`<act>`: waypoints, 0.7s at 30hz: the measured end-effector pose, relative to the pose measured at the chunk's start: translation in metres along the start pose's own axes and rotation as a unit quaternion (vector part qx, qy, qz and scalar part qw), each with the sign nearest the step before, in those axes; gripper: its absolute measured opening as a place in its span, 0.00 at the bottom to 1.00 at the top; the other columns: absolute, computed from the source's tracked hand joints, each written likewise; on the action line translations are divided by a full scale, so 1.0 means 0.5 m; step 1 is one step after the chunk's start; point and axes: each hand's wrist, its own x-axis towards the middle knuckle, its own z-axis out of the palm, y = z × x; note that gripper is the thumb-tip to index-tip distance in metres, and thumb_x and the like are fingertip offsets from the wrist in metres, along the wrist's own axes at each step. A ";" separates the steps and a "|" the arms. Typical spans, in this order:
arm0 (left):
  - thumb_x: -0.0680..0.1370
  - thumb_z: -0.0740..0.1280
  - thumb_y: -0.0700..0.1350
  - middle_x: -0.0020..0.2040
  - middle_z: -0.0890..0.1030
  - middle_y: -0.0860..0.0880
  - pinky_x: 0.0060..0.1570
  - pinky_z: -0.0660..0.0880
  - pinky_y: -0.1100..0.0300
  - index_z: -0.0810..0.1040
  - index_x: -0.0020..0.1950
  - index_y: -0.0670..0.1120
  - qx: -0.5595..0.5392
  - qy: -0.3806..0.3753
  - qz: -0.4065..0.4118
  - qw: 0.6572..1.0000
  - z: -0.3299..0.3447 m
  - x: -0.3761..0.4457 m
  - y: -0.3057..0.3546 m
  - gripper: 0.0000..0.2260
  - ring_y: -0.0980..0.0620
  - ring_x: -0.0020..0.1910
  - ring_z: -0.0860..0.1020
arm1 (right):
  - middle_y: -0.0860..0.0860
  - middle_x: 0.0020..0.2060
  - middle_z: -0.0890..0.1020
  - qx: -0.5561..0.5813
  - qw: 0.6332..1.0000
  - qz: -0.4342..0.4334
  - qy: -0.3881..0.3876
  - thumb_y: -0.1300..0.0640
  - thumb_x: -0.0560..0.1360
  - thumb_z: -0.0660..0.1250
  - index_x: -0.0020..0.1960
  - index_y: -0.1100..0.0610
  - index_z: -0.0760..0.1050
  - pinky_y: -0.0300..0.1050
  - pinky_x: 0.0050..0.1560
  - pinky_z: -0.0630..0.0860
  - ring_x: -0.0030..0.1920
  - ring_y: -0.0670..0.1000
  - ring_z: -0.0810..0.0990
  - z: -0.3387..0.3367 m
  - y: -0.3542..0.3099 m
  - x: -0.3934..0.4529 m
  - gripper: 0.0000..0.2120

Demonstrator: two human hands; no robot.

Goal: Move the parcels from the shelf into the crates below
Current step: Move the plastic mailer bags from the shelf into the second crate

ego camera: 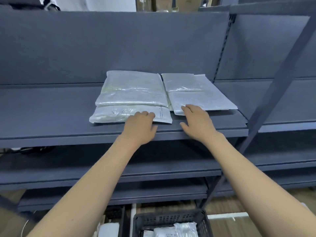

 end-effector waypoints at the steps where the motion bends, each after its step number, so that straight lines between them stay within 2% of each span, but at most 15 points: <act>1: 0.80 0.58 0.52 0.61 0.75 0.46 0.53 0.70 0.53 0.69 0.67 0.45 0.015 0.005 0.003 1.000 -0.011 0.028 0.003 0.18 0.44 0.59 0.72 | 0.56 0.72 0.64 -0.009 1.000 -0.002 -0.002 0.53 0.78 0.61 0.75 0.59 0.58 0.48 0.68 0.62 0.71 0.56 0.63 -0.009 0.017 0.025 0.28; 10: 0.79 0.59 0.50 0.62 0.73 0.44 0.53 0.69 0.52 0.67 0.67 0.44 0.082 -0.043 0.015 0.996 -0.053 0.279 0.032 0.19 0.43 0.61 0.71 | 0.56 0.65 0.70 -0.125 0.991 -0.001 -0.039 0.58 0.75 0.60 0.71 0.58 0.62 0.49 0.60 0.65 0.65 0.57 0.67 -0.028 0.172 0.213 0.24; 15: 0.79 0.59 0.47 0.63 0.70 0.43 0.55 0.67 0.52 0.65 0.67 0.43 0.109 -0.061 0.005 0.992 -0.021 0.372 0.057 0.18 0.43 0.63 0.69 | 0.54 0.68 0.67 -0.139 0.986 -0.045 -0.079 0.46 0.74 0.66 0.71 0.56 0.61 0.50 0.66 0.62 0.68 0.56 0.64 -0.013 0.223 0.280 0.30; 18: 0.78 0.59 0.45 0.64 0.69 0.43 0.56 0.67 0.52 0.63 0.68 0.42 0.129 -0.066 0.007 0.989 0.005 0.406 0.072 0.19 0.43 0.63 0.68 | 0.54 0.71 0.64 -0.108 0.987 -0.089 -0.076 0.51 0.75 0.62 0.74 0.58 0.60 0.48 0.68 0.62 0.72 0.55 0.61 -0.017 0.242 0.300 0.29; 21: 0.77 0.60 0.44 0.65 0.67 0.43 0.56 0.67 0.52 0.59 0.71 0.42 0.134 -0.059 0.002 0.989 0.029 0.429 0.088 0.23 0.43 0.64 0.68 | 0.55 0.71 0.65 -0.131 0.985 -0.103 -0.051 0.55 0.77 0.60 0.74 0.59 0.59 0.47 0.68 0.63 0.71 0.55 0.62 -0.008 0.258 0.314 0.27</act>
